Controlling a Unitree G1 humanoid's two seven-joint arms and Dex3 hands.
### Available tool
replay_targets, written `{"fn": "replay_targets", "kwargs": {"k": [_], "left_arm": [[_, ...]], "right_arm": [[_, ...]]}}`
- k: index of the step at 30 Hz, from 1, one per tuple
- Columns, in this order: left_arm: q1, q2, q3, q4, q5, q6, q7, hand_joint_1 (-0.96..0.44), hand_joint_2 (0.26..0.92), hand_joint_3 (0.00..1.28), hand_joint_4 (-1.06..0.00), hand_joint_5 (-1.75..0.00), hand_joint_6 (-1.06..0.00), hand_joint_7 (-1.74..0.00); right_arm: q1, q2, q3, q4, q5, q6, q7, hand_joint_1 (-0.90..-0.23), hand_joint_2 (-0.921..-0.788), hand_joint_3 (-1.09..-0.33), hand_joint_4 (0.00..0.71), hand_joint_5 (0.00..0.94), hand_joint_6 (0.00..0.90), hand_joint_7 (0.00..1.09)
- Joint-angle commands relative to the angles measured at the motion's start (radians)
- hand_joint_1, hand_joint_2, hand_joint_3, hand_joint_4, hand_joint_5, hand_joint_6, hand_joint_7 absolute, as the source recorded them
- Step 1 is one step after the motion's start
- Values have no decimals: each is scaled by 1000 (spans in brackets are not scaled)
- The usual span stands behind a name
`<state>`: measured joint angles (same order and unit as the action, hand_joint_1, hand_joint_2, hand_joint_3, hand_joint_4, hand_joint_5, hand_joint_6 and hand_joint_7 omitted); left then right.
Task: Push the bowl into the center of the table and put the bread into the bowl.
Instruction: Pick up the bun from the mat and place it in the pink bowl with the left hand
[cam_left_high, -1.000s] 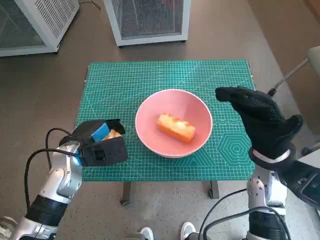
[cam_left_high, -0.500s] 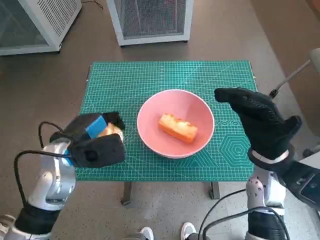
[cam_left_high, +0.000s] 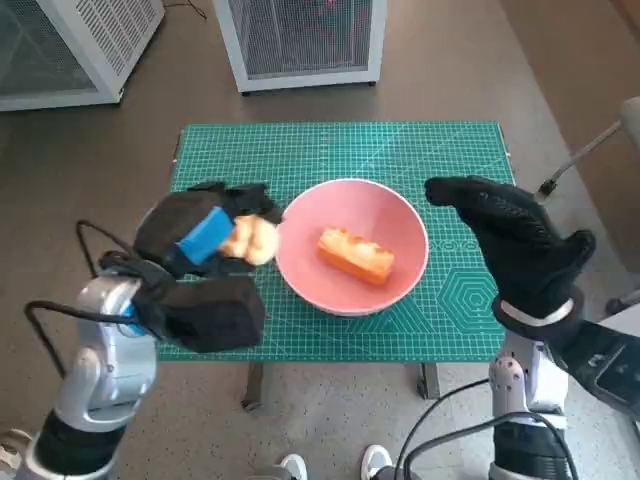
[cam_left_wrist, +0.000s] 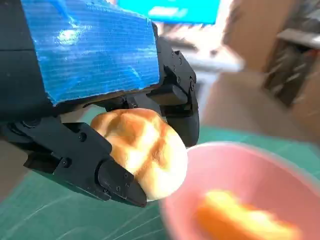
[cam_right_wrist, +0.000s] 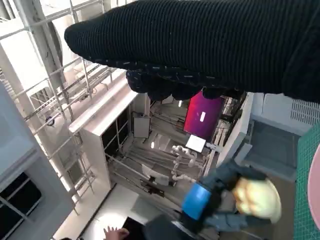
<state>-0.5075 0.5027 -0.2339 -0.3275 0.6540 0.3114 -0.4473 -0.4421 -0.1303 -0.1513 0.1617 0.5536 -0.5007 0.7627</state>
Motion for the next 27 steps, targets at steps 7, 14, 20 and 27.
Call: {"fn": "replay_targets", "kwargs": {"k": [7, 14, 20, 27], "left_arm": [[-149, -65, -68, 165, -35, -189, 30, 2, 894, 51, -818, -1042, -649, -1131], [-181, -137, -78, 241, -48, -181, 46, 2, 906, 46, -786, -1092, -638, -1126], [-175, -170, -91, 297, -60, -196, 50, 2, 908, 46, -775, -1094, -642, -1134], [-159, -185, -93, 337, -78, -189, 38, 1, 917, 61, -743, -1106, -597, -1199]], "right_arm": [[15, 4, -2, 7, -9, -14, 8, -511, -921, -513, 349, 0, 24, 642], [19, 2, -4, 9, -16, -30, 5, -510, -921, -521, 349, 0, 21, 644], [25, 0, -5, 8, -22, -44, 1, -517, -921, -527, 349, 1, 20, 647], [30, 4, -1, 8, -28, -53, -5, -518, -921, -529, 349, 1, 18, 650]]}}
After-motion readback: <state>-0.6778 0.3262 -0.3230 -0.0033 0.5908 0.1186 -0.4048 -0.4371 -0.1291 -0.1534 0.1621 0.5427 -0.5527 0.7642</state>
